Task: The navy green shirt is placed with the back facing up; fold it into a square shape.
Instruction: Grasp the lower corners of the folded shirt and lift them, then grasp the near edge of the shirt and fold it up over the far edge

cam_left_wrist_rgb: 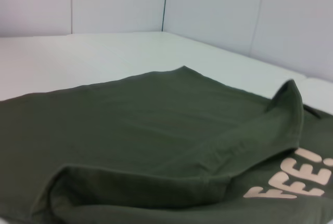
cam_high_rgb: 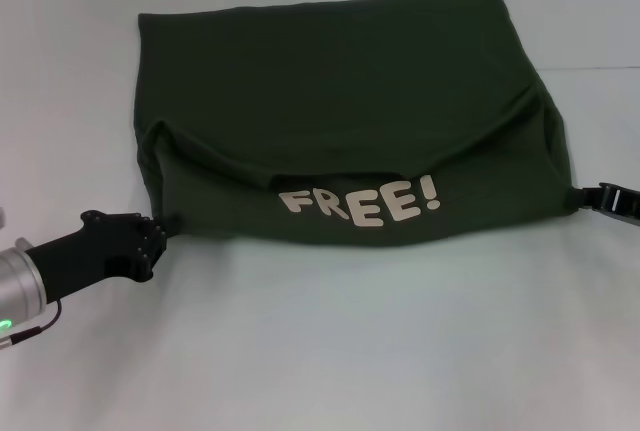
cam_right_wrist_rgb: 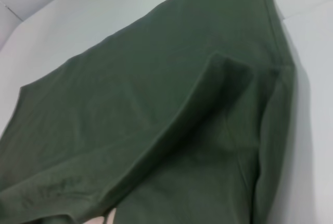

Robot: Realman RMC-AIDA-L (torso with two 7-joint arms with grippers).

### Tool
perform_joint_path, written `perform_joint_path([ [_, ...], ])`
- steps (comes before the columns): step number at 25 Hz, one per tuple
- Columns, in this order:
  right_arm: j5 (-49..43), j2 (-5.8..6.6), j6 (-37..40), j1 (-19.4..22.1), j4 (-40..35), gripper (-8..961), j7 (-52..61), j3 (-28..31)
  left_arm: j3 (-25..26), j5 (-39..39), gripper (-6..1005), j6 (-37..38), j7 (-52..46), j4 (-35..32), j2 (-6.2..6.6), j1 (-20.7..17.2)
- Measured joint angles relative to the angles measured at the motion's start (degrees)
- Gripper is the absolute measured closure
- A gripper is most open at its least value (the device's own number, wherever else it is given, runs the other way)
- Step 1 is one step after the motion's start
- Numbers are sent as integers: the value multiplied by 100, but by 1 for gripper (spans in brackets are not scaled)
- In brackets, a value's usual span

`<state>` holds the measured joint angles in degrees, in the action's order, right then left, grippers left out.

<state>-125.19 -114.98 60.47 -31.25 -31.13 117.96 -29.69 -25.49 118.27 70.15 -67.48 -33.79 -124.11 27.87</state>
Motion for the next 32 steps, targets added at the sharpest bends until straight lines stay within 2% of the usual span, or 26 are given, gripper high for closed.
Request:
perform_joint_path([
  [3,282,3,219,170,-6,940,-256,34,13,19,980,115,-244,-107,0,-33],
  [6,600,40,570,433,-8,941,-577,53,39,18,980,560,-751,-421,0,-154],
  [13,660,51,1050,817,-8,941,-1103,160,83,30,979,1525,-1328,-818,-3,-448],
  [21,665,110,2322,1349,-164,941,-1882,583,549,53,979,2677,-1648,-1006,0,-841],
  [32,628,37,3871,2342,-695,940,-2509,1367,1095,383,979,3781,-1694,-1158,8,-1244],
])
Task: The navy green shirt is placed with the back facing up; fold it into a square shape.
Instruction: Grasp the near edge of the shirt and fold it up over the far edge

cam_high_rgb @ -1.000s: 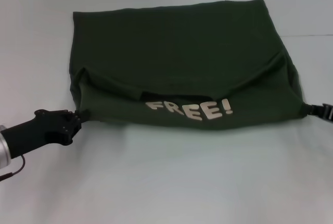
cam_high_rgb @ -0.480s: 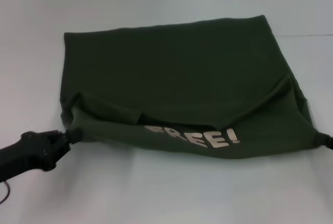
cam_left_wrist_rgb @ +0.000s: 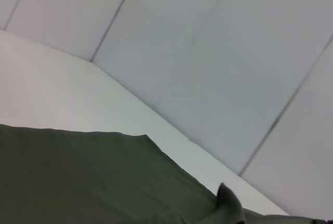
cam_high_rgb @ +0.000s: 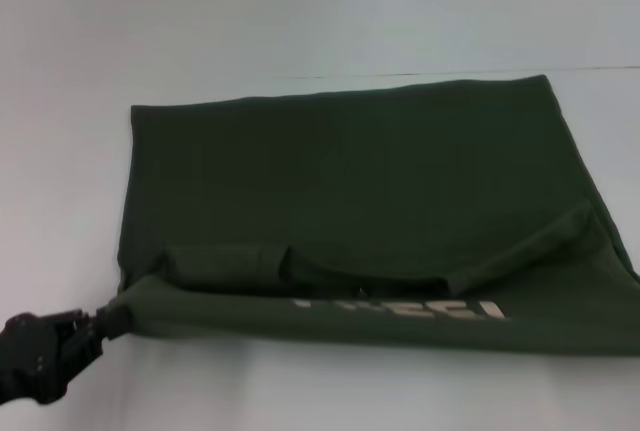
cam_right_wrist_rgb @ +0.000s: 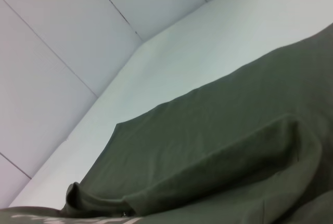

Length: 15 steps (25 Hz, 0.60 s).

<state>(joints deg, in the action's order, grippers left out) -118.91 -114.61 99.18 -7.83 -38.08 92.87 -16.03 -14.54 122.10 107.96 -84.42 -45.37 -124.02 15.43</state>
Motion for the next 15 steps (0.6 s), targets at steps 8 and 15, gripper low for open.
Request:
perform_joint_path([
  [8,-39,-18,489,528,-56,940,-336,271,117,517,979,482,22,-113,-7,-154],
  [15,-336,-19,739,592,-59,940,-498,665,219,783,979,640,52,-114,-15,-182],
])
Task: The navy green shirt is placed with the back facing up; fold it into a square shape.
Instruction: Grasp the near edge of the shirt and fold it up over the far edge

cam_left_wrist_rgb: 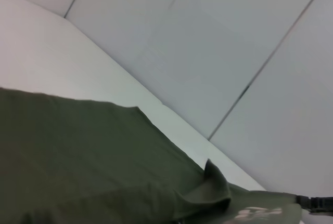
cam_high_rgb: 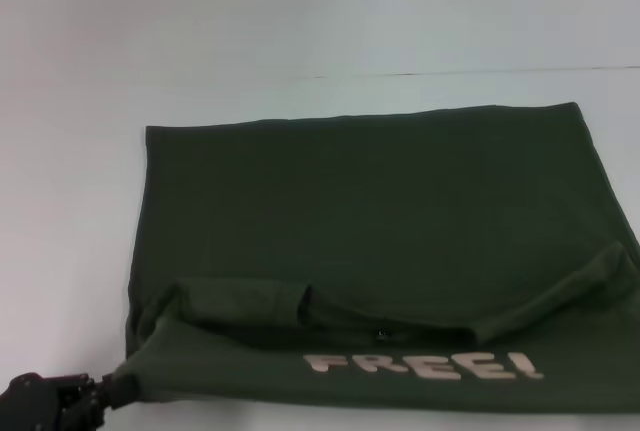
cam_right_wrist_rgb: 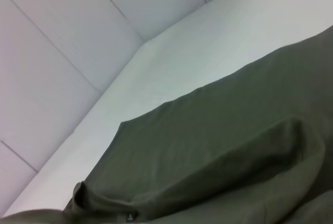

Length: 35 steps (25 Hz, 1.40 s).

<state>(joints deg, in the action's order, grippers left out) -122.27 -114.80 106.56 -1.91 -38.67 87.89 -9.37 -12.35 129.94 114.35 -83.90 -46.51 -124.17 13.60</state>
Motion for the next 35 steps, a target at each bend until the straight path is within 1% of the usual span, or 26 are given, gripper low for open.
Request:
perform_joint_path([
  [2,4,3,12,-86,1,940,21,192,56,-24,979,-39,-15,1,15,65],
  [3,8,11,12,-155,10,940,43,307,93,-63,979,-118,-43,7,39,166],
  [4,18,50,-53,-365,49,940,114,533,135,-103,979,-264,-87,39,80,319],
  [5,18,50,-53,-365,49,940,114,533,135,-103,979,-264,-87,39,80,319],
  [7,14,102,-193,-659,82,940,267,664,180,-136,979,-519,-155,117,156,580],
  [8,6,121,-287,-802,86,940,355,681,188,-139,979,-620,-178,161,189,685],
  [11,0,172,-605,-1305,112,940,533,670,200,-145,980,-1098,-232,391,358,1175],
  [12,-3,185,-706,-1441,140,940,561,659,200,-146,980,-1205,-243,430,388,1266],
  [14,-8,209,-1009,-1746,238,939,638,637,184,-148,980,-1669,-289,571,474,1557],
  [17,-10,239,-1544,-2178,415,939,718,572,161,-148,980,-2234,-337,718,547,1876],
  [19,-11,244,-1915,-2415,532,939,732,508,169,-158,980,-2587,-349,783,564,2073],
  [20,-10,245,-2100,-2511,578,939,734,477,162,-188,980,-2889,-356,806,567,2221],
  [21,-7,245,-2320,-2617,634,939,733,432,162,-188,980,-2889,-356,806,567,2221],
  [24,12,223,-2912,-2890,778,939,693,309,123,-203,980,-3495,-363,829,555,2457],
  [28,33,166,-3656,-3213,958,939,568,153,-27,-207,980,-4220,-356,966,534,2655],
  [33,95,68,-4548,-3547,1225,939,286,115,-188,-242,980,-5265,-177,1234,460,2895],
  [34,111,51,-4869,-3643,1348,939,189,103,-211,-261,980,-5441,-115,1278,436,2941],
  [35,111,51,-4869,-3643,1348,939,189,103,-218,-274,980,-5530,-80,1297,421,2966],
])
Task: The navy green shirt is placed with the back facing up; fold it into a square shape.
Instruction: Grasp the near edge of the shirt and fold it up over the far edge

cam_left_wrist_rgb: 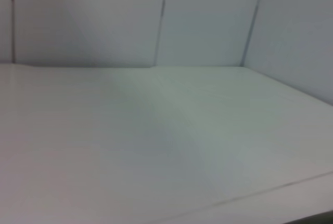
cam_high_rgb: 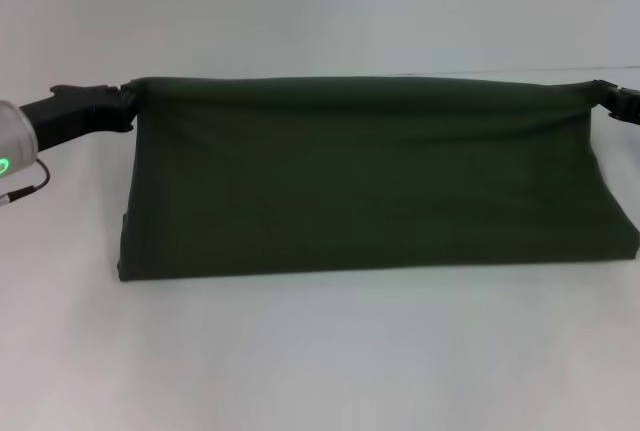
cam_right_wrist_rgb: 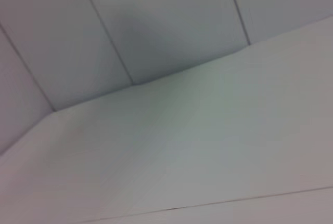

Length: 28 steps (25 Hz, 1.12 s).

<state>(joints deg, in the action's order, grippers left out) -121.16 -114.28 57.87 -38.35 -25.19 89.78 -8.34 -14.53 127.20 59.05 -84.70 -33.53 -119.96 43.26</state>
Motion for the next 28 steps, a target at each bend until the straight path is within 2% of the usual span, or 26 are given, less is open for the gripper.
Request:
perform_joint_path([
  [6,189,-72,-601,-145,249,939,-356,-52,-97,-344,980,-743,410,84,-153,150],
  [12,465,-117,-896,-195,361,939,-646,-64,-329,-766,980,-1284,738,326,-177,185],
  [17,598,-132,-1066,-248,450,938,-821,-67,-357,-1124,980,-1451,1129,503,-177,181],
  [23,655,-164,-1212,-308,530,938,-935,-114,-359,-1197,979,-1494,1254,543,-182,185],
  [28,657,-195,-1266,-323,531,938,-932,-163,-397,-1217,980,-1598,1356,454,-303,187],
])
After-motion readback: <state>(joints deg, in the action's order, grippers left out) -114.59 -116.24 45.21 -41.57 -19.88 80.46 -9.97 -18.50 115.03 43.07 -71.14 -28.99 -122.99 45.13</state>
